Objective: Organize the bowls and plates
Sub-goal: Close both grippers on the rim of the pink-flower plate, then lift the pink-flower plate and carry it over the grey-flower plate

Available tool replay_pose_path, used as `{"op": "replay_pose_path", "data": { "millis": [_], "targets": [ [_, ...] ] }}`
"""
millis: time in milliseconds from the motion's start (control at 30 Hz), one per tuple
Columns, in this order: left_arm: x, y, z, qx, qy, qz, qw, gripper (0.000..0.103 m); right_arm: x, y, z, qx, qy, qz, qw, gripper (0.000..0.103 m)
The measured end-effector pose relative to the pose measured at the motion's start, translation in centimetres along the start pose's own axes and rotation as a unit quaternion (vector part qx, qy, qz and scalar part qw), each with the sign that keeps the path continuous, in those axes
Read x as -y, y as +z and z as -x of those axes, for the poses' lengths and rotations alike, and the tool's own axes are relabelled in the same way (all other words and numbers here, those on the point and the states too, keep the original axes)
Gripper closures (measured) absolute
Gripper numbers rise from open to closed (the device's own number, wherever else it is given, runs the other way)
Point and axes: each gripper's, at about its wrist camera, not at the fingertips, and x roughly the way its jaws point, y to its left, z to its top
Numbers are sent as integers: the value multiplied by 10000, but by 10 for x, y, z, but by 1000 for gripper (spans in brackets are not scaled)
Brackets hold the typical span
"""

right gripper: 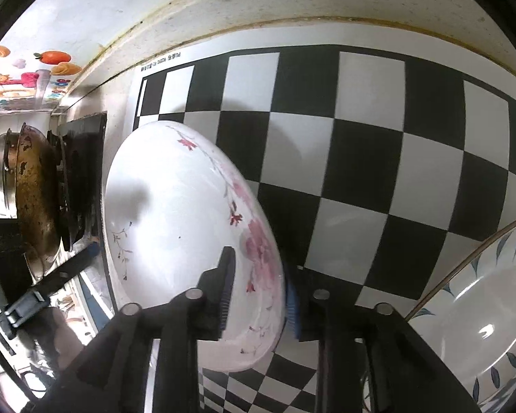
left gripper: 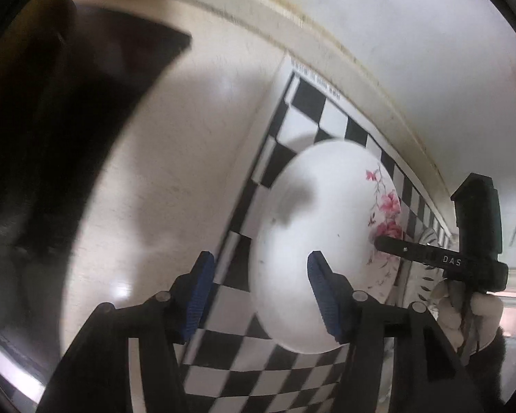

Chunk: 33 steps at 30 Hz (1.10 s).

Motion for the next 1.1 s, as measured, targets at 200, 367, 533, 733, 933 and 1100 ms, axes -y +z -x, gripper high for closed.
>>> {"op": "replay_pose_path", "data": {
  "millis": [200, 367, 533, 733, 933, 1100],
  "targets": [
    [0, 2, -26, -222, -326, 153, 9991, 52, -2, 0, -2, -1, 34, -77, 10000, 69],
    [21, -2, -31, 27, -9, -238, 9997, 59, -2, 0, -1, 1, 101, 7, 9999, 68],
    [17, -2, -28, 129, -149, -223, 9996, 59, 7, -11, 5, 178, -57, 181, 9997, 84],
    [17, -14, -12, 218, -144, -408, 9988, 59, 15, -27, 6, 223, 42, 140, 9996, 88],
    [27, -31, -2, 264, -78, -547, 9981, 59, 13, -48, 13, 349, 84, 103, 9993, 88],
    [39, -43, 11, 322, -115, -709, 9969, 59, 14, -65, 28, 502, 128, 173, 9985, 88]
  ]
}}
